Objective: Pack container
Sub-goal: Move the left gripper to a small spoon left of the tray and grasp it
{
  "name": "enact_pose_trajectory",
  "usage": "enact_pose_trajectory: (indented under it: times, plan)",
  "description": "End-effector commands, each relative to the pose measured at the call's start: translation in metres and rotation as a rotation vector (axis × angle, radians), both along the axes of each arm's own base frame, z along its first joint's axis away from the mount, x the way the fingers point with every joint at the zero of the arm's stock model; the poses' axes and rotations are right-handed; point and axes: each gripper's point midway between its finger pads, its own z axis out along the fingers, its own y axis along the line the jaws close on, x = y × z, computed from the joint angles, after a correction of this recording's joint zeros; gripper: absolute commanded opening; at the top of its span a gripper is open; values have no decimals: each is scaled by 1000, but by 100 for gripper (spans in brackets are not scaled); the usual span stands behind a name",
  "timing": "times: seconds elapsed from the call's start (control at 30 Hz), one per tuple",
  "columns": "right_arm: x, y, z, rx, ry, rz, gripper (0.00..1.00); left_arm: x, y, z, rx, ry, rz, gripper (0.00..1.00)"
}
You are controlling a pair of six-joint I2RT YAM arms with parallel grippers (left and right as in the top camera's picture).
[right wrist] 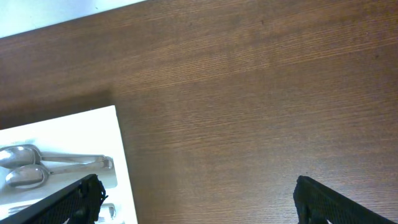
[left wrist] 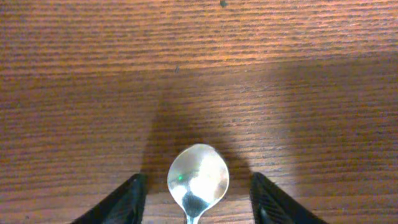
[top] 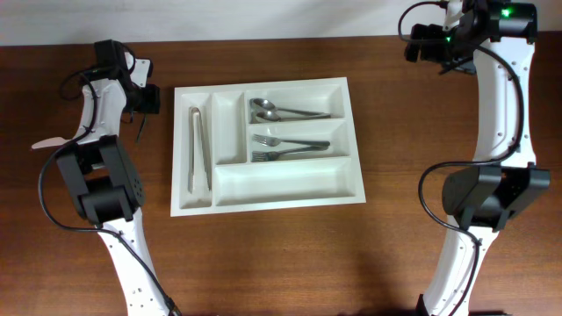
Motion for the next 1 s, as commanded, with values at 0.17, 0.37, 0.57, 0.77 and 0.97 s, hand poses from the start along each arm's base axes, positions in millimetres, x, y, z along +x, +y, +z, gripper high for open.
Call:
enact_pose_trajectory:
  times: [0.17, 0.37, 0.57, 0.77, 0.97]
  plan:
    - [0, -2, -4, -1, 9, -8, 99, -18, -1, -34, -17, 98, 31, 41]
    - [0, -2, -4, -1, 9, -8, 99, -18, -1, -34, -17, 98, 31, 23]
    - [0, -2, -4, -1, 9, -8, 99, -18, -1, -34, -17, 98, 31, 9]
    - [0, -2, -4, -1, 9, -8, 99, -19, -1, -34, -17, 99, 31, 9]
    - [0, -2, -4, -1, 9, -8, 99, -19, -1, -34, -17, 99, 31, 2]
